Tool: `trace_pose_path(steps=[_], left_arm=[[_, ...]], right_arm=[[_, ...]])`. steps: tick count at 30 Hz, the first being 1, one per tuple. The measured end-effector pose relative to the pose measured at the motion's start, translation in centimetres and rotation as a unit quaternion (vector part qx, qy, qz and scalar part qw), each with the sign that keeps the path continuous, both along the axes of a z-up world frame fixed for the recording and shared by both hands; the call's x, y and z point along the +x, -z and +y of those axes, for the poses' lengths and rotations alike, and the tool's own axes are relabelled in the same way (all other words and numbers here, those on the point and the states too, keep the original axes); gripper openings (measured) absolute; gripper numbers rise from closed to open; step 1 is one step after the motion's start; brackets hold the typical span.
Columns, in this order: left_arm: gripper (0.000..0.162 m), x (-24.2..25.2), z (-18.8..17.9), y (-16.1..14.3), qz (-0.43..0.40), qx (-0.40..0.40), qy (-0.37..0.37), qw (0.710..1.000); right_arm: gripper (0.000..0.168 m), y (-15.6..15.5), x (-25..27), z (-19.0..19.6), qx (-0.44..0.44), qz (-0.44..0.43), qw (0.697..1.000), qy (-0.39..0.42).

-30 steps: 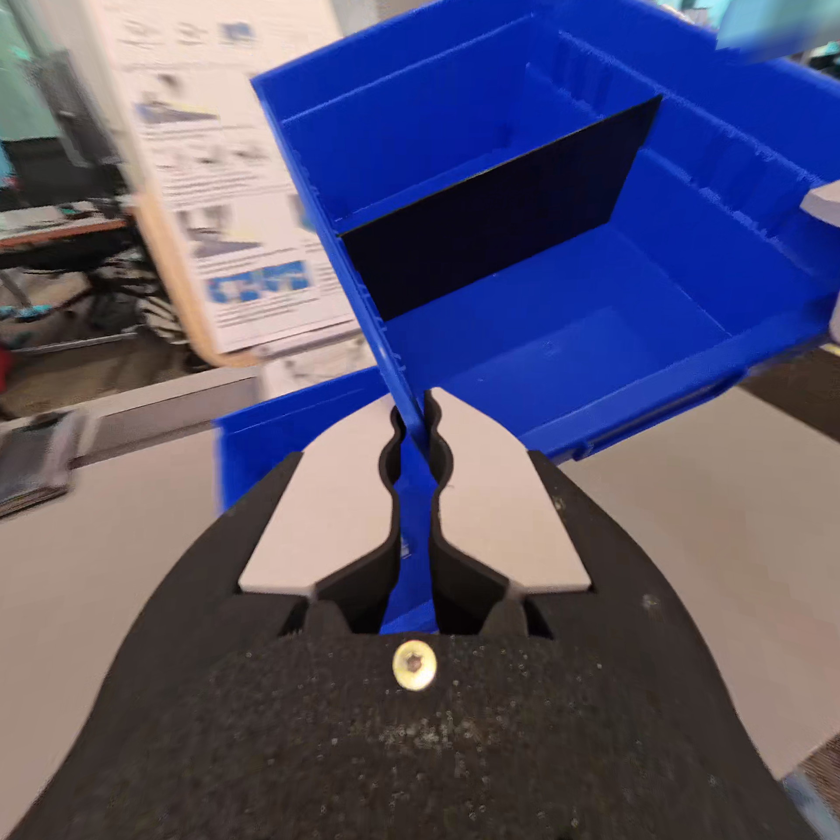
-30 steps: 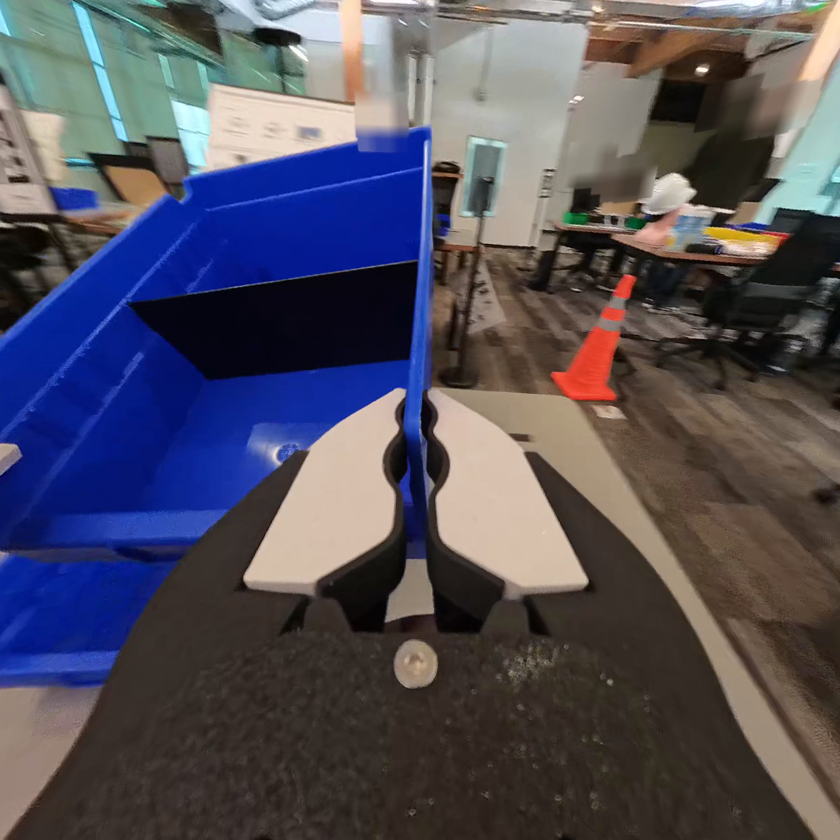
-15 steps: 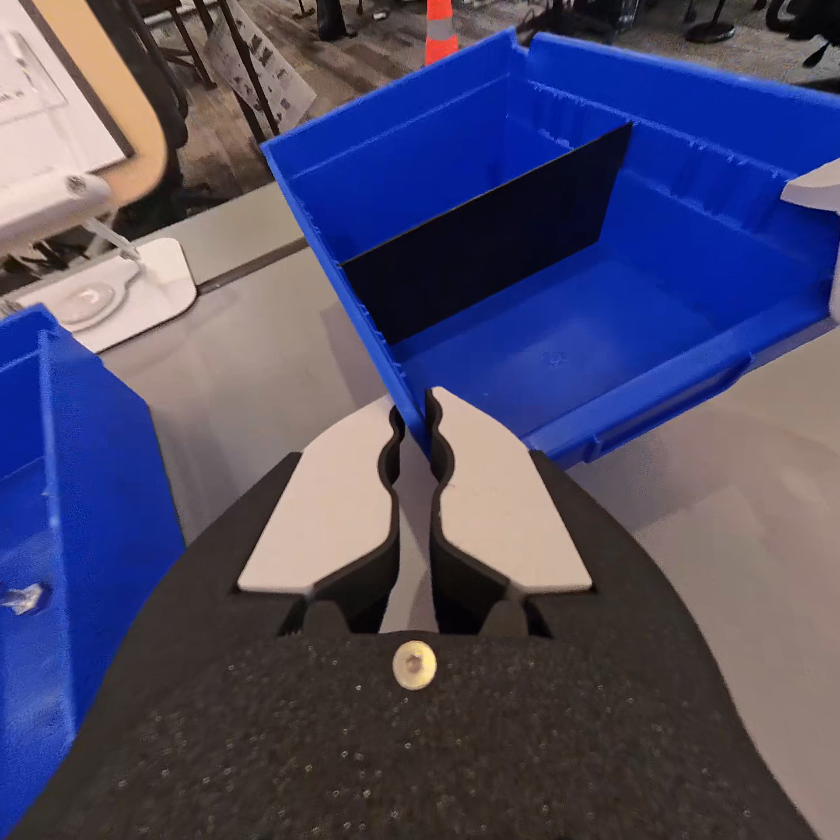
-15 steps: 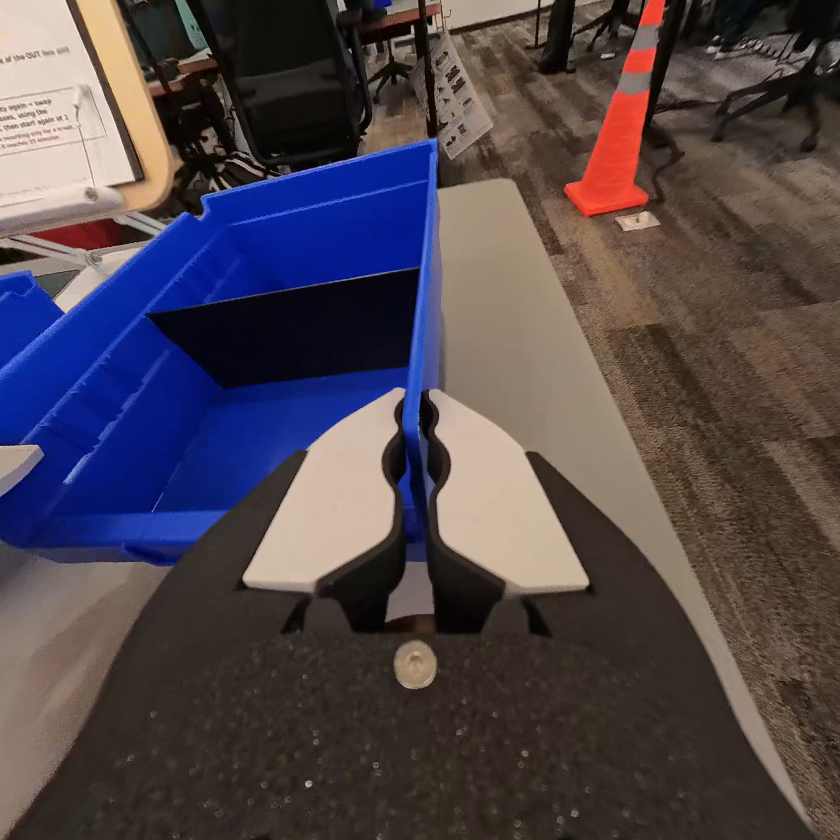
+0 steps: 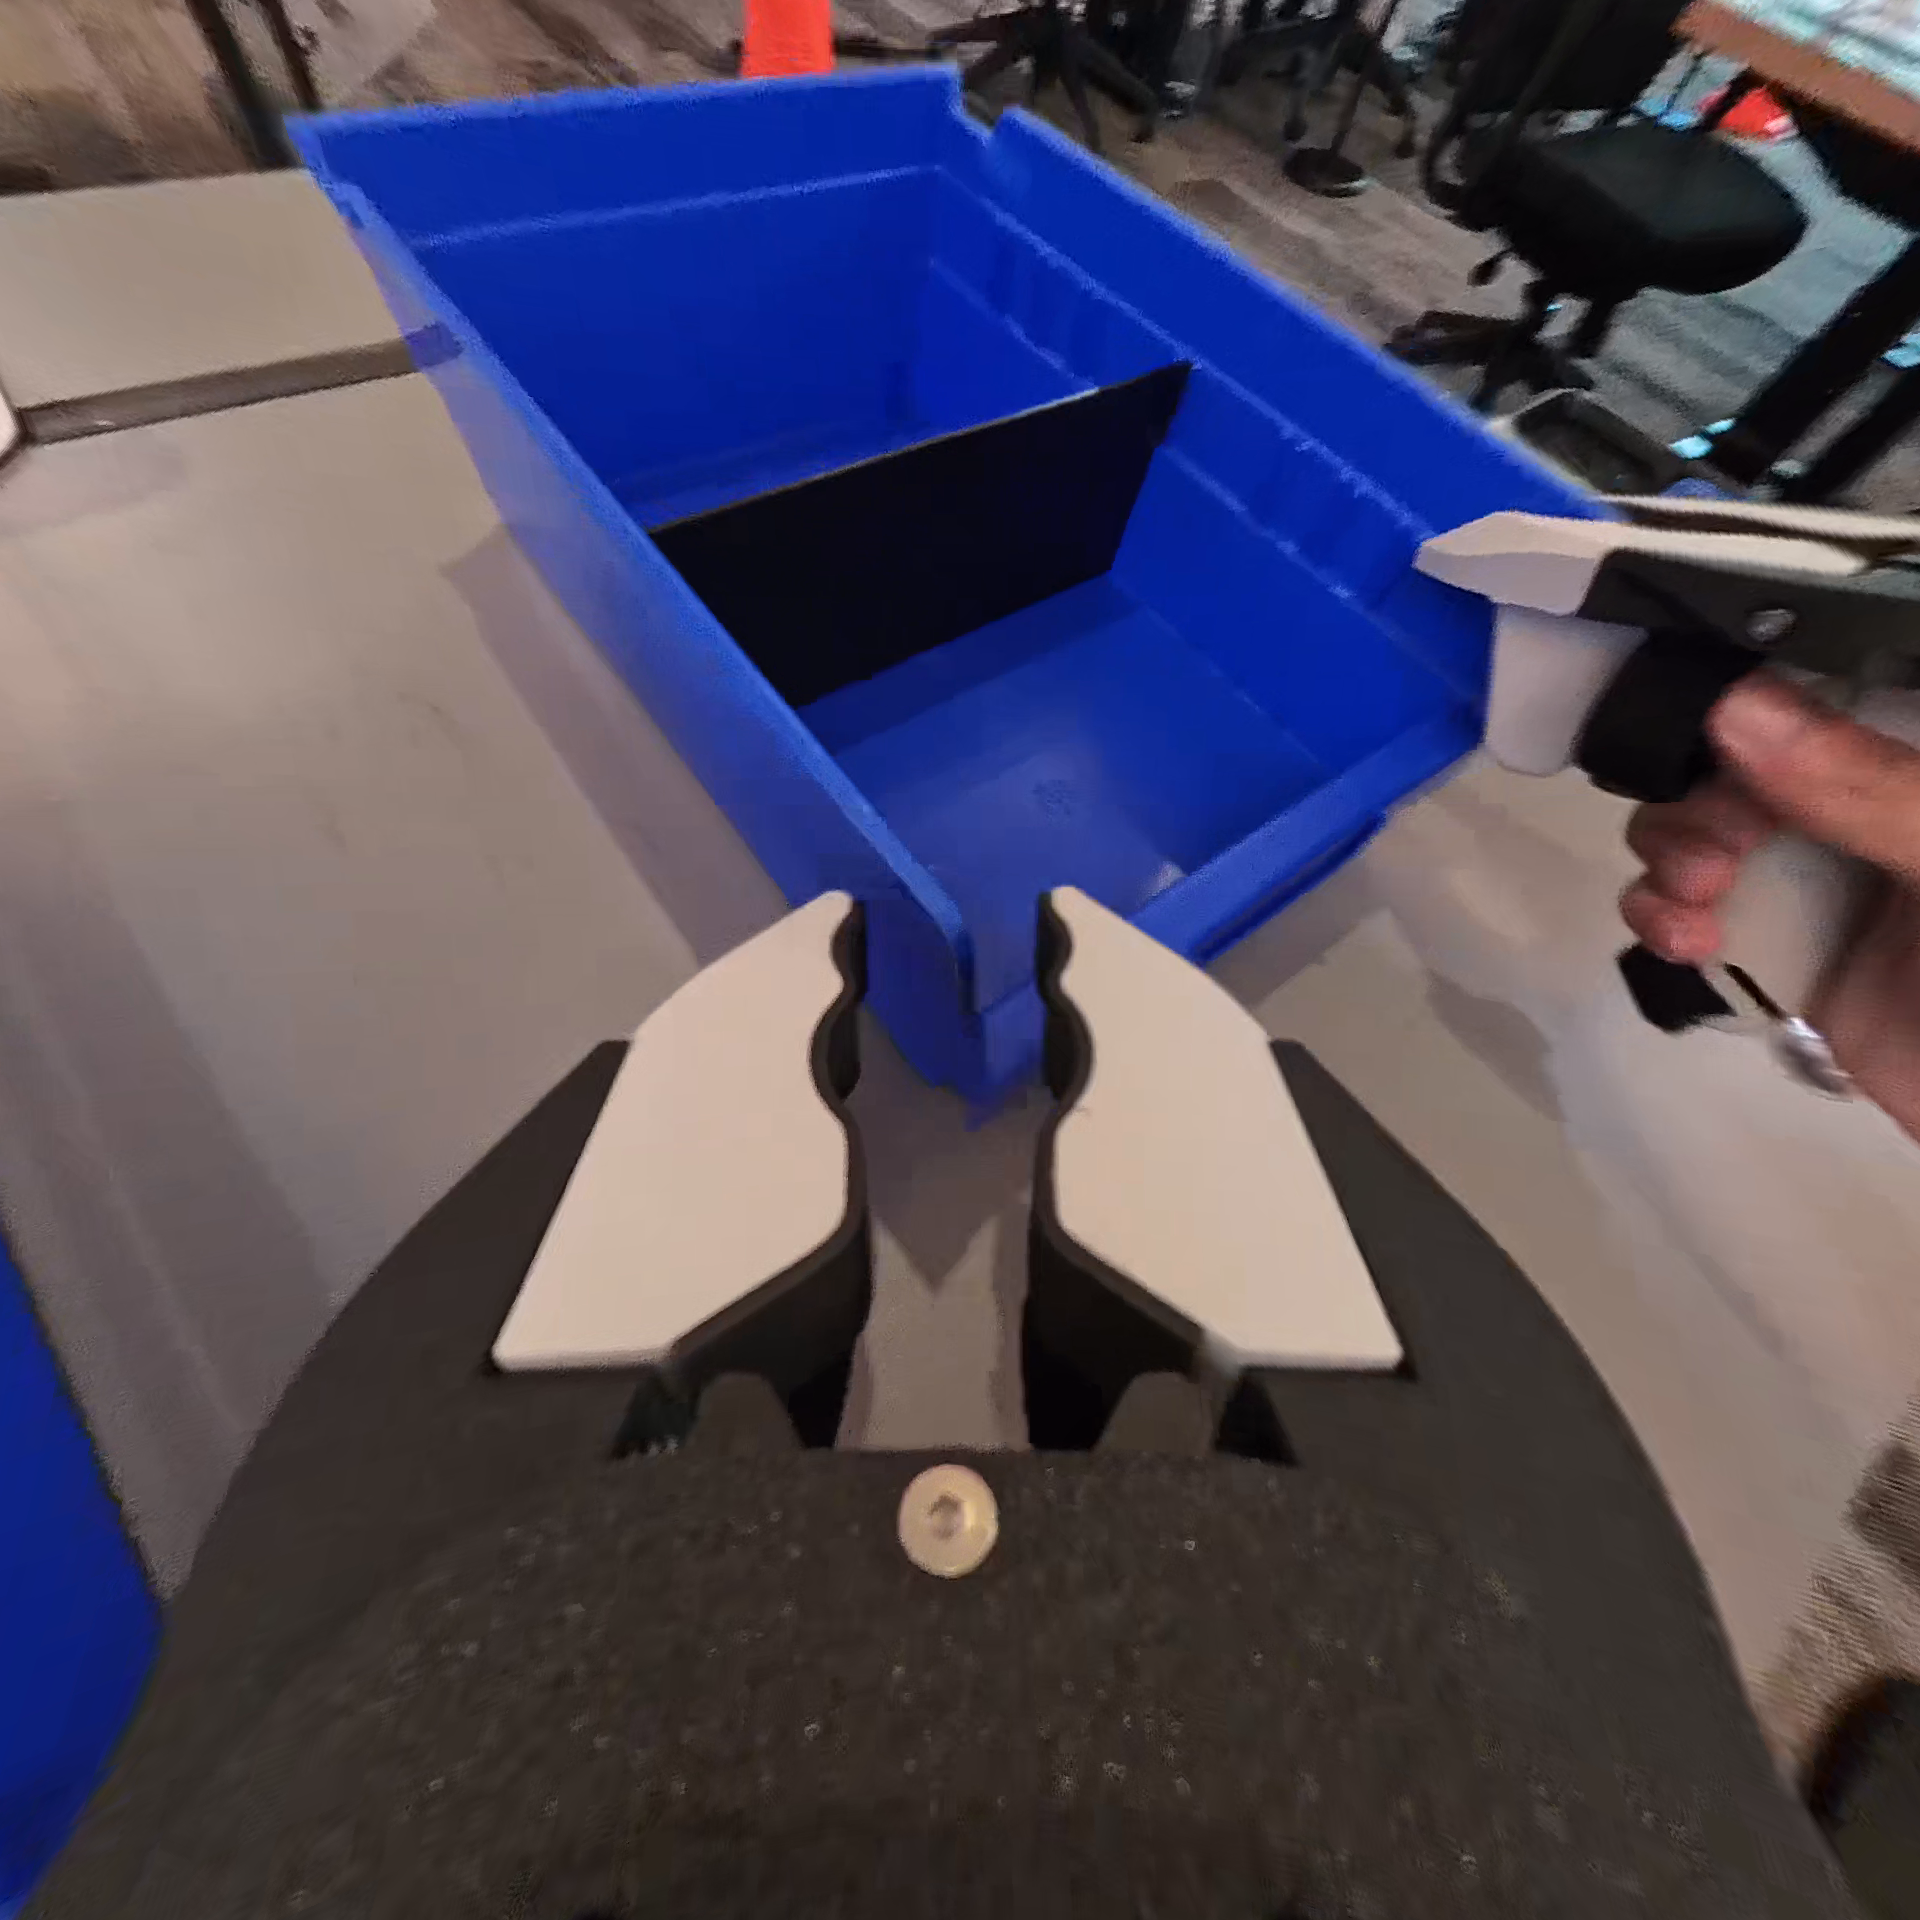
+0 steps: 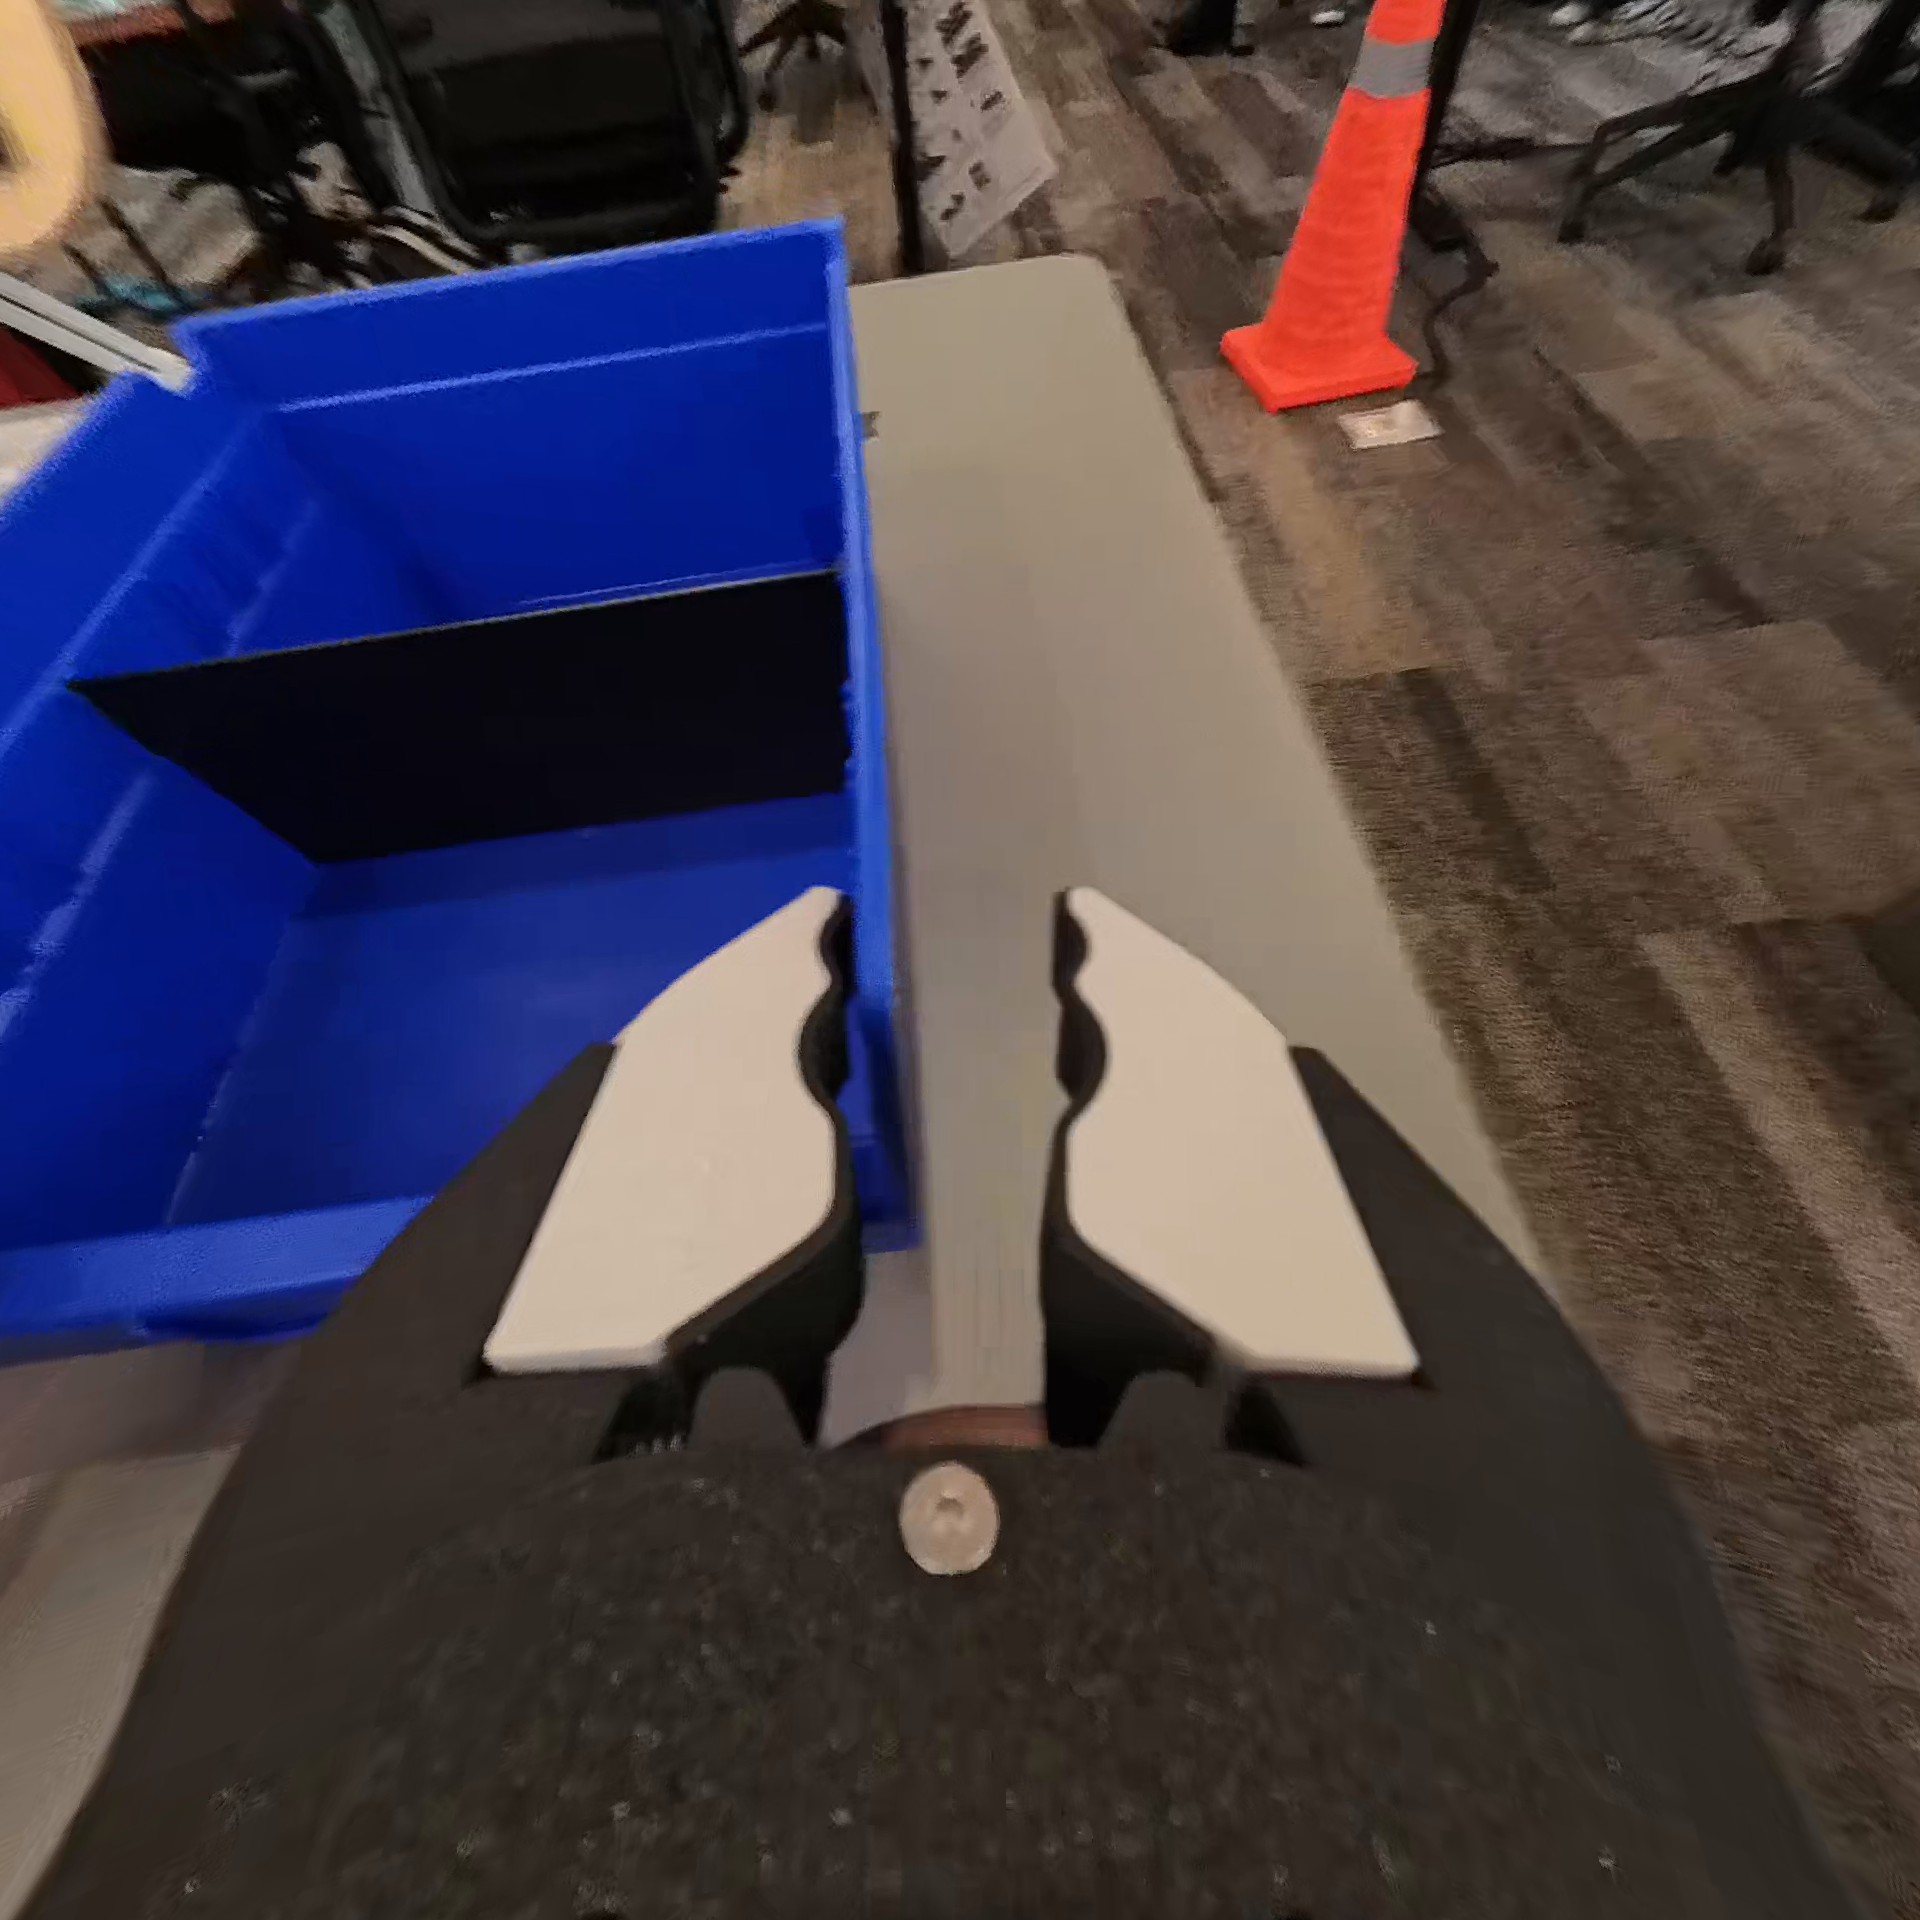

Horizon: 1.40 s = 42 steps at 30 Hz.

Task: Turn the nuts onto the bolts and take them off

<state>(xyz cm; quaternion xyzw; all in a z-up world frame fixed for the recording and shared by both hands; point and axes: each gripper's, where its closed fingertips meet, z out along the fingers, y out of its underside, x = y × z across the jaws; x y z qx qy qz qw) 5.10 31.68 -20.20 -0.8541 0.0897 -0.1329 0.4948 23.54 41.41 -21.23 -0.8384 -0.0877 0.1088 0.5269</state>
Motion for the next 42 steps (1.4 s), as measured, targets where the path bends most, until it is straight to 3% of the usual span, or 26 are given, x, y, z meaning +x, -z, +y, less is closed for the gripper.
trace_pose_path(steps=[2,6,10,13,15,18,22,23,25,26,33,38,42], left_arm=[[0.042,-0.7,-1.7,-2.5,-0.022,0.017,0.021,0.999],[0.058,-6.2,-6.3,-8.4,-0.039,0.062,0.03,0.997],[0.062,-16.5,-10.3,-11.2,-0.01,0.095,-0.042,0.995],[0.061,-25.9,-12.6,-9.6,0.045,0.106,-0.15,0.982],[0.062,-29.7,-13.3,-6.8,0.043,0.081,-0.184,0.979],[0.067,-32.9,-13.3,-2.0,0.053,0.02,-0.208,0.977],[0.063,-33.4,-12.4,1.8,0.012,-0.024,-0.199,0.98],[0.053,-33.4,-12.1,2.1,0.0,-0.026,-0.196,0.98],[0.024,-33.5,-12.0,1.9,-0.021,-0.021,-0.194,0.981],[0.014,-33.9,-12.0,1.9,-0.012,-0.021,-0.2,0.98],[0.003,-37.6,-13.1,0.6,0.047,-0.019,-0.246,0.968],[0.003,-44.5,-15.5,-2.1,0.051,0.008,-0.287,0.956],[0.003,-51.1,-18.0,-2.7,0.053,0.02,-0.301,0.952]], right_arm=[[0.058,-1.4,1.5,-0.1,0.019,-0.028,0.999,0.016],[0.059,-7.6,0.8,-1.3,0.104,-0.02,0.994,0.025],[0.062,-14.0,-6.5,-4.7,0.184,-0.003,0.982,-0.052],[0.063,-15.9,-15.3,-8.2,0.193,0.043,0.972,-0.13],[0.066,-14.9,-22.2,-11.1,0.167,0.095,0.962,-0.196],[0.069,-9.9,-30.6,-14.3,0.093,0.124,0.957,-0.246],[0.07,-3.0,-35.2,-15.2,0.056,0.017,0.974,-0.219],[0.059,-1.7,-35.1,-14.8,0.052,-0.019,0.98,-0.193],[0.017,0.4,-35.0,-14.5,0.022,-0.052,0.985,-0.163],[0.006,0.8,-35.2,-14.7,0.014,-0.045,0.985,-0.164],[0.005,-0.4,-38.1,-16.6,0.03,-0.033,0.989,-0.144],[0.005,-3.2,-45.2,-18.7,0.065,-0.017,0.985,-0.16],[0.005,-3.4,-52.0,-20.7,0.079,-0.022,0.98,-0.183]])
